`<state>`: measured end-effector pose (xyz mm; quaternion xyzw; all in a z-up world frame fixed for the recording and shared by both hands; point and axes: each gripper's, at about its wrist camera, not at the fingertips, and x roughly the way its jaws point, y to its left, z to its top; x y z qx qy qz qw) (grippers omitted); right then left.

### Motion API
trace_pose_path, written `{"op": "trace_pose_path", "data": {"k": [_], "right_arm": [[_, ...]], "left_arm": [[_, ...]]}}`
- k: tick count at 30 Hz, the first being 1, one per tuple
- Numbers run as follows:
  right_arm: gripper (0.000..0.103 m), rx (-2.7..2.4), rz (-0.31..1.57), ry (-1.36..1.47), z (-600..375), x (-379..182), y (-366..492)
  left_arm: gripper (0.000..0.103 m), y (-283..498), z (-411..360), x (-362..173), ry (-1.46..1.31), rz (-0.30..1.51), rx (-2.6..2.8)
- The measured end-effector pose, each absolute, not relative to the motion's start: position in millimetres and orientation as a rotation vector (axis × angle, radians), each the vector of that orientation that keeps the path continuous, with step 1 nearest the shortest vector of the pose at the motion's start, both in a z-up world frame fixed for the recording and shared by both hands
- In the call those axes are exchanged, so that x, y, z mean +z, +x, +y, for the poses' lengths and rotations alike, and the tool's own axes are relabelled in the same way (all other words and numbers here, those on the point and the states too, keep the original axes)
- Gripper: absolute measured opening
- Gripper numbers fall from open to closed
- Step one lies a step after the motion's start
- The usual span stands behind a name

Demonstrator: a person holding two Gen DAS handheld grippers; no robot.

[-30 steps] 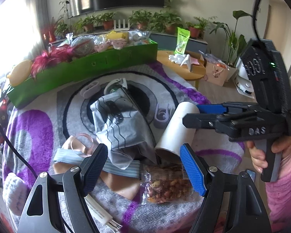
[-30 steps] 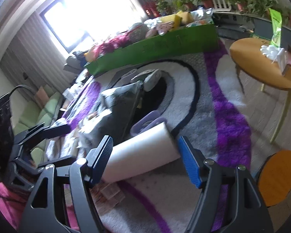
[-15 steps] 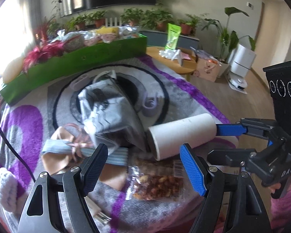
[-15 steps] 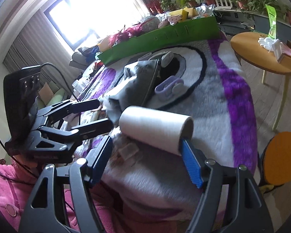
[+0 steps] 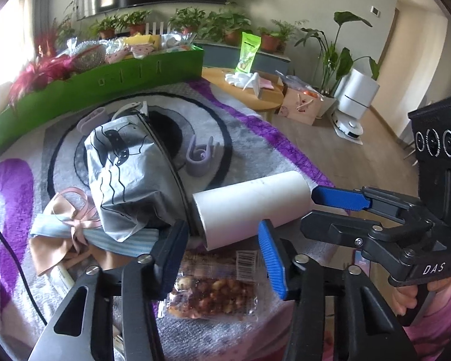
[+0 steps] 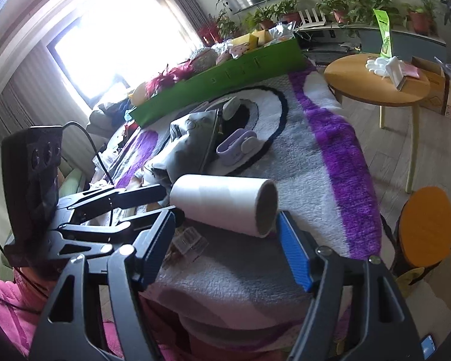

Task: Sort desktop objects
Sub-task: 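Grasp the white paper towel roll with the left tool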

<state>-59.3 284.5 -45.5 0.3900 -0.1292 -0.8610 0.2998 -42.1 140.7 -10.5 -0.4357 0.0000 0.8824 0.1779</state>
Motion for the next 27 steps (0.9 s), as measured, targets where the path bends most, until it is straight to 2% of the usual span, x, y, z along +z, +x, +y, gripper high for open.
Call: {"op": "trace_pose_path", "data": {"k": [4, 9, 11, 18, 27], "right_arm": [[0.051, -2.304, -0.305, 1.037, 283.4, -46.8, -59.3], [0.049, -2.3, -0.302, 1.056, 283.9, -52.6, -62.4], [0.047, -2.301, -0.295, 1.054, 282.8, -53.0, -62.7], [0.036, -2.351, -0.223, 1.061, 275.9, -52.4, -63.4], [0.035, -2.395, -0.198, 1.064, 275.1, -44.8, -59.9]], "left_arm": [[0.048, -44.7, 142.8, -13.4, -1.248, -0.007, 2.49], [0.045, -44.9, 148.1, -15.9, -1.256, 0.0, 2.479], [0.041, -45.4, 150.6, -16.3, -1.253, 0.002, 2.471], [0.04, -45.5, 153.7, -13.9, -1.226, 0.032, 2.483], [0.04, -43.3, 158.3, -1.7, -1.181, 0.07, 2.502]]}}
